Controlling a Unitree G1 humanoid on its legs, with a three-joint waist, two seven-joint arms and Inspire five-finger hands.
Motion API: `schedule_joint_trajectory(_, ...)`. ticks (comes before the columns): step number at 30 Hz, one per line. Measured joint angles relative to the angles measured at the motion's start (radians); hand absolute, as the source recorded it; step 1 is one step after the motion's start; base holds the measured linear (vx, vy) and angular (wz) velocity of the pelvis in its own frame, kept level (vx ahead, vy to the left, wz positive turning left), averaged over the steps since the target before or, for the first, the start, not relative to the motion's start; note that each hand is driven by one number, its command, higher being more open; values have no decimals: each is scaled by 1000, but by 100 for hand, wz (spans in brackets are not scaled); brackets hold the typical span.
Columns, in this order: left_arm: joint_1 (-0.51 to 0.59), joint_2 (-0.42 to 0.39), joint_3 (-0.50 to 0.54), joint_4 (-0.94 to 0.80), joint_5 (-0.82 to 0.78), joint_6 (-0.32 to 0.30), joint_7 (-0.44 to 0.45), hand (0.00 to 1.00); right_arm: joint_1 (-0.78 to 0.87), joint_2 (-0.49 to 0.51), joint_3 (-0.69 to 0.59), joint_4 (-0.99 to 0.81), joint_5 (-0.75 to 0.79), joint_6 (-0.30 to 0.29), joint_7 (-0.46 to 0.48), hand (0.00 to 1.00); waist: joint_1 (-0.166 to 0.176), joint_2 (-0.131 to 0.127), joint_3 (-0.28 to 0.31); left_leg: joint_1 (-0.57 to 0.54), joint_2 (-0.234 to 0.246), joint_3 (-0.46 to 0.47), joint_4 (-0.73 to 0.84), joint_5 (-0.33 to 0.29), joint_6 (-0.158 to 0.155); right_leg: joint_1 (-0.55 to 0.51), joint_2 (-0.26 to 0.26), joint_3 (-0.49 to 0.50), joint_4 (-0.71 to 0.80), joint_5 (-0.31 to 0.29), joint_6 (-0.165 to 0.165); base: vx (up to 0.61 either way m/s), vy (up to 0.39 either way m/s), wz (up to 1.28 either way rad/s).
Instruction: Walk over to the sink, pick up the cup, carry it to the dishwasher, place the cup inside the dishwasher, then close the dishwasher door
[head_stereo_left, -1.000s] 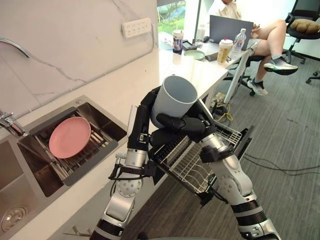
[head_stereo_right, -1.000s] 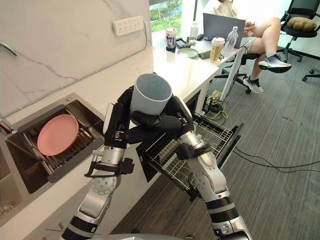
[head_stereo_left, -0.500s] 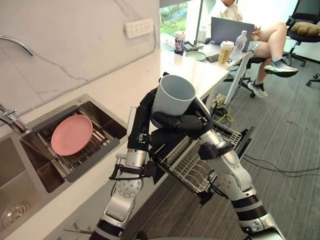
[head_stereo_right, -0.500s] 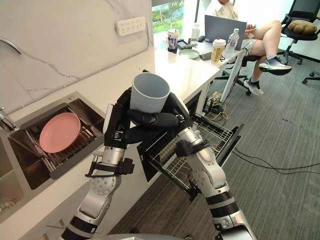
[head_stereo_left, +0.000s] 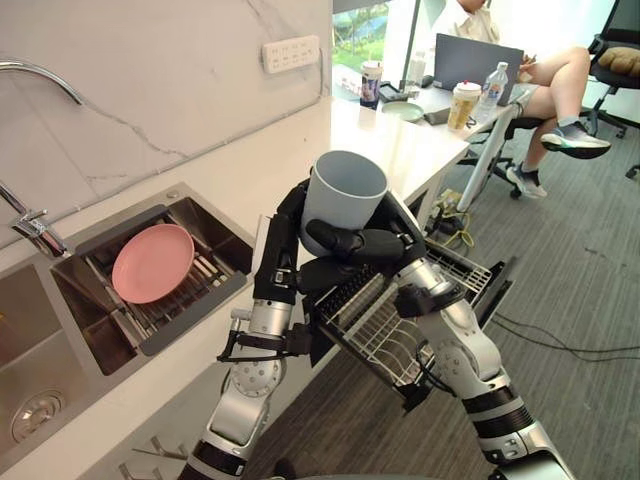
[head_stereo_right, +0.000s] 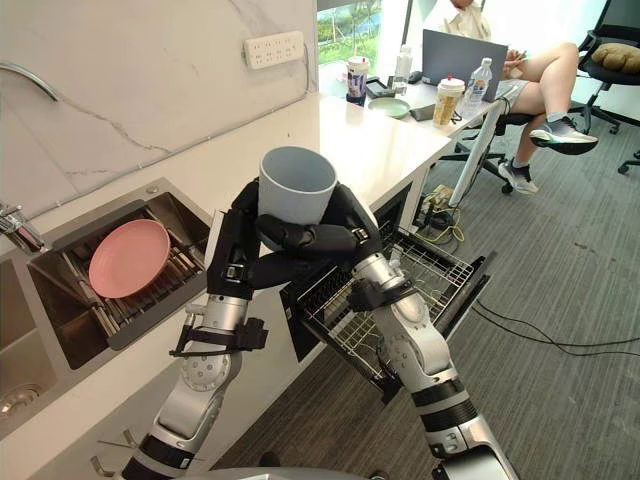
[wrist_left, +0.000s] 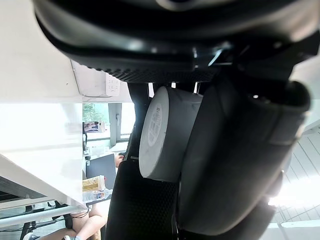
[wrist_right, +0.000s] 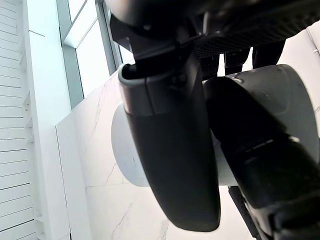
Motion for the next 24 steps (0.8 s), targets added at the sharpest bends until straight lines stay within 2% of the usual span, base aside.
schedule_joint_trajectory(1, 0, 1, 0, 0, -2, -1, 0, 100, 0, 0, 5, 0, -3, -8, -8, 0, 0, 0, 0, -1, 0, 1, 0, 0, 0, -3, 0, 2, 0, 0, 0, -4, 10, -4)
schedule_joint_trajectory(8, 4, 13, -1, 2, -8, 0, 0, 100, 3, 37, 42, 0, -56, -54, -123, 0, -2, 0, 0, -4, 3, 13, 0, 0, 0, -13, 3, 20, 0, 2, -1, 8, 5, -5)
schedule_joint_trajectory(11, 30, 26, -52, 3, -7, 0, -13, 100, 5, 91, 23, 0, -91, -94, -258, 0, 0, 0, 0, -4, 3, 14, 0, 0, 0, -14, 2, 21, 0, 2, -1, 0, 0, 0)
schedule_joint_trajectory(12, 70, 27, -104, 4, -7, -2, -31, 100, 4, 129, -20, 4, -91, -129, -338, 0, 3, 0, 0, -4, 2, 14, 0, 0, 0, -15, 0, 21, 0, 3, 0, 0, 0, 0)
schedule_joint_trajectory(16, 109, 40, -207, 52, -4, -1, -110, 100, 3, 175, -106, 25, -92, -225, -482, 0, 0, 0, 0, -4, 0, 20, -1, 0, 0, -17, -1, 24, -1, 5, 1, -4, 11, -3)
schedule_joint_trajectory(19, 119, 37, -266, 69, 6, 8, -139, 100, 3, 174, -127, 28, -92, -274, -532, 0, -8, 0, 0, -4, 3, 33, -4, 0, 0, -15, 5, 32, -17, 15, -3, -6, 4, -13)
schedule_joint_trajectory(24, 118, 34, -257, 69, 5, 8, -137, 100, 3, 175, -128, 30, -92, -296, -547, 0, -7, 1, -1, -1, 12, 36, -5, 1, -2, -12, 13, 34, -23, 17, -7, -2, -4, -3)
